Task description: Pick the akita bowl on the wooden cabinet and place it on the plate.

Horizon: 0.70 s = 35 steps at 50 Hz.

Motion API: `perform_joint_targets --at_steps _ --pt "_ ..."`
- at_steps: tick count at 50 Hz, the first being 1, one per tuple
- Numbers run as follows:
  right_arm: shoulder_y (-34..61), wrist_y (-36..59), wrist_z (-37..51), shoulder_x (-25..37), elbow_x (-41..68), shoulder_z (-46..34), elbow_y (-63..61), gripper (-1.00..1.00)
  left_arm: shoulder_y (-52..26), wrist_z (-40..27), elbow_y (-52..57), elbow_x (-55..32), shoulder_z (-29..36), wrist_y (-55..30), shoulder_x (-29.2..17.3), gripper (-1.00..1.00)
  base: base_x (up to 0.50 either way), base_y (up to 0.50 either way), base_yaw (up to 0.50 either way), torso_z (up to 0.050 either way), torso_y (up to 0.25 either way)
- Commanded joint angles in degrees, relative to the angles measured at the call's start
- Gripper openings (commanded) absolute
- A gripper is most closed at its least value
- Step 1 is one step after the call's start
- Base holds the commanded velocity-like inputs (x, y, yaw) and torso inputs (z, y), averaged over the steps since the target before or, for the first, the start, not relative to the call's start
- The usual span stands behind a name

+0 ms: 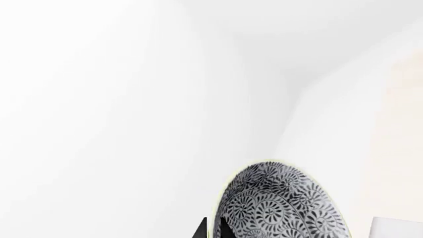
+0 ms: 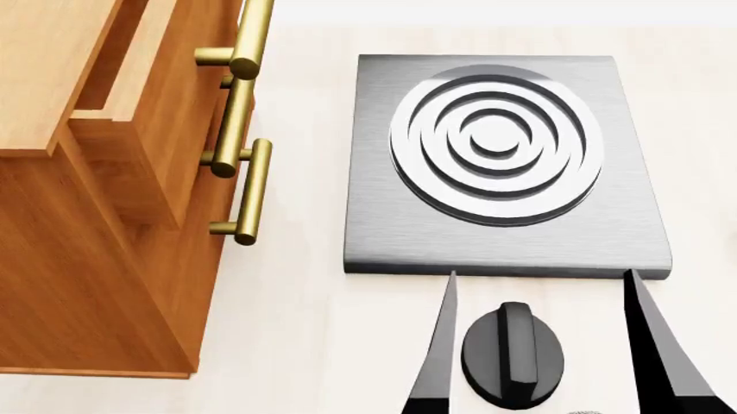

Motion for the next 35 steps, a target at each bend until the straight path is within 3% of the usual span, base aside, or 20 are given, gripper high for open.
perform_joint_targets --at_steps 1,18,35 --pt "0.1 0.1 0.1 0.1 -0.1 -0.2 -0.1 1.00 1.6 -1.0 2.4 0.9 0.9 -0.6 -0.9 -1.00 0.00 0.00 0.00 0.000 0.000" --pt "0.5 0.8 1.2 0.9 2.1 1.7 -0.7 1.00 6.2 -1.6 4.0 0.8 3.2 0.7 -2.2 -1.00 0.00 0.00 0.00 0.000 0.000" --pt "10.4 9.9 2.5 1.3 7.2 0.8 -4.6 1.00 9.3 -2.6 6.2 0.2 3.7 0.1 -4.5 -1.00 0.00 0.00 0.00 0.001 0.001"
